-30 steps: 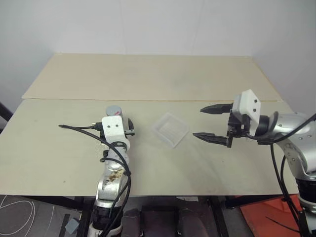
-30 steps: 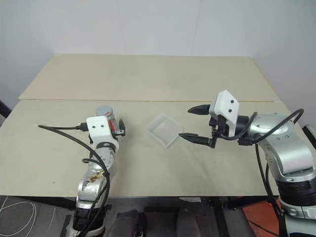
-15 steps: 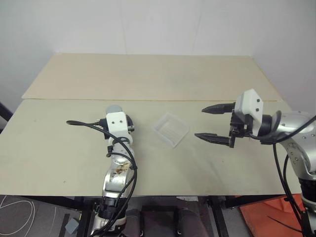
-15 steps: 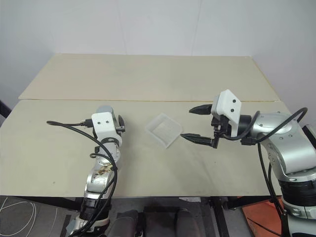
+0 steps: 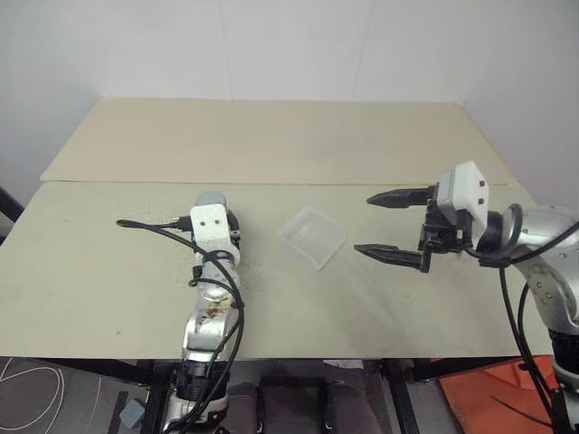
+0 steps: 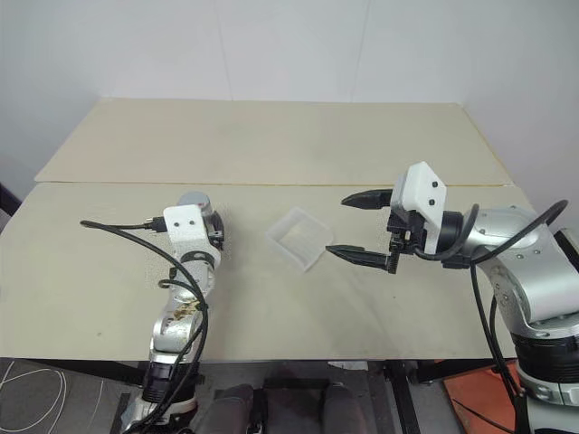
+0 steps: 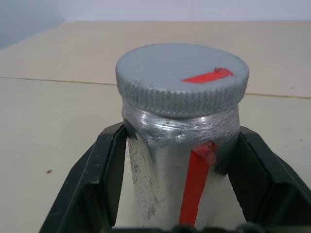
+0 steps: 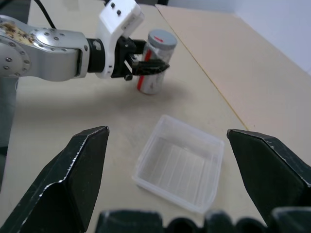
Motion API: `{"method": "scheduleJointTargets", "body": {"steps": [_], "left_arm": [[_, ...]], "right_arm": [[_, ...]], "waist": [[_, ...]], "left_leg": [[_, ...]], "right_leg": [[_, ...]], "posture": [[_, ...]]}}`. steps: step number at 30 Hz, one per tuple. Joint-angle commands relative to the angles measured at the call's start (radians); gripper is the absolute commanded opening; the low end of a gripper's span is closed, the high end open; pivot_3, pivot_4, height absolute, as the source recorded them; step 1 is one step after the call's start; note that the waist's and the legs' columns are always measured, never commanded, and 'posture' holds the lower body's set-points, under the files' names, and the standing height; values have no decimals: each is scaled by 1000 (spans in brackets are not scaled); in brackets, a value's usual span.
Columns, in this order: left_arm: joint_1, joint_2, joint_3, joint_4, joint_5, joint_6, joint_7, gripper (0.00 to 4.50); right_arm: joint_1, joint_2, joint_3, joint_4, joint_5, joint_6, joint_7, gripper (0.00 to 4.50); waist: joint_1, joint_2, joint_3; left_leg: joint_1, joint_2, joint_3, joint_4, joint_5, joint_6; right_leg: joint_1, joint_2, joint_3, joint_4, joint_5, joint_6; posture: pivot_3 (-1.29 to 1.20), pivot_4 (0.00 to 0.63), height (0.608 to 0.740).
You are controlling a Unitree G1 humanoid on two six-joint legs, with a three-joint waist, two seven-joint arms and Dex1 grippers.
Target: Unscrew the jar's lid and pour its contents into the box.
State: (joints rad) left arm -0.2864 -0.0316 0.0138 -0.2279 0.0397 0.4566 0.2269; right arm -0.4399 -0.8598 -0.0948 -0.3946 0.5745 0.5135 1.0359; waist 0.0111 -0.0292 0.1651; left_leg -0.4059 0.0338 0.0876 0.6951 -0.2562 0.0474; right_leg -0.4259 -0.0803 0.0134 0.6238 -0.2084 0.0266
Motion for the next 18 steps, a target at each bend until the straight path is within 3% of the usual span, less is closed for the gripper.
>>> {"method": "scheduleJointTargets", "body": {"steps": [1, 5, 10, 18], "left_arm": [[13, 40, 32, -101, -78, 5, -114, 2754], [49, 120, 81, -182, -243, 66, -303, 2754], [95, 321, 135, -181, -411, 73, -599, 2754], [80, 492, 142, 26, -399, -117, -833, 2754]], "right_arm": [[3, 2, -45, -34, 28, -1, -16, 4500], [6, 10, -34, -34, 24, -8, -23, 4500], [5, 31, -24, -36, 26, -8, -29, 4500], [6, 49, -24, -40, 24, -7, -29, 4500]], "waist": [[0, 0, 0], [-1, 0, 0], [-6, 0, 0], [-2, 0, 0]], "left_leg": [[0, 0, 0, 0, 0, 0], [0, 0, 0, 0, 0, 0], [1, 1, 1, 0, 0, 0], [1, 0, 1, 0, 0, 0]], "right_leg": [[0, 0, 0, 0, 0, 0], [0, 0, 0, 0, 0, 0], [-1, 0, 0, 1, 0, 0], [0, 0, 0, 0, 0, 0]], "posture": [[0, 150, 740], [0, 150, 740], [0, 150, 740], [0, 150, 740]]}}
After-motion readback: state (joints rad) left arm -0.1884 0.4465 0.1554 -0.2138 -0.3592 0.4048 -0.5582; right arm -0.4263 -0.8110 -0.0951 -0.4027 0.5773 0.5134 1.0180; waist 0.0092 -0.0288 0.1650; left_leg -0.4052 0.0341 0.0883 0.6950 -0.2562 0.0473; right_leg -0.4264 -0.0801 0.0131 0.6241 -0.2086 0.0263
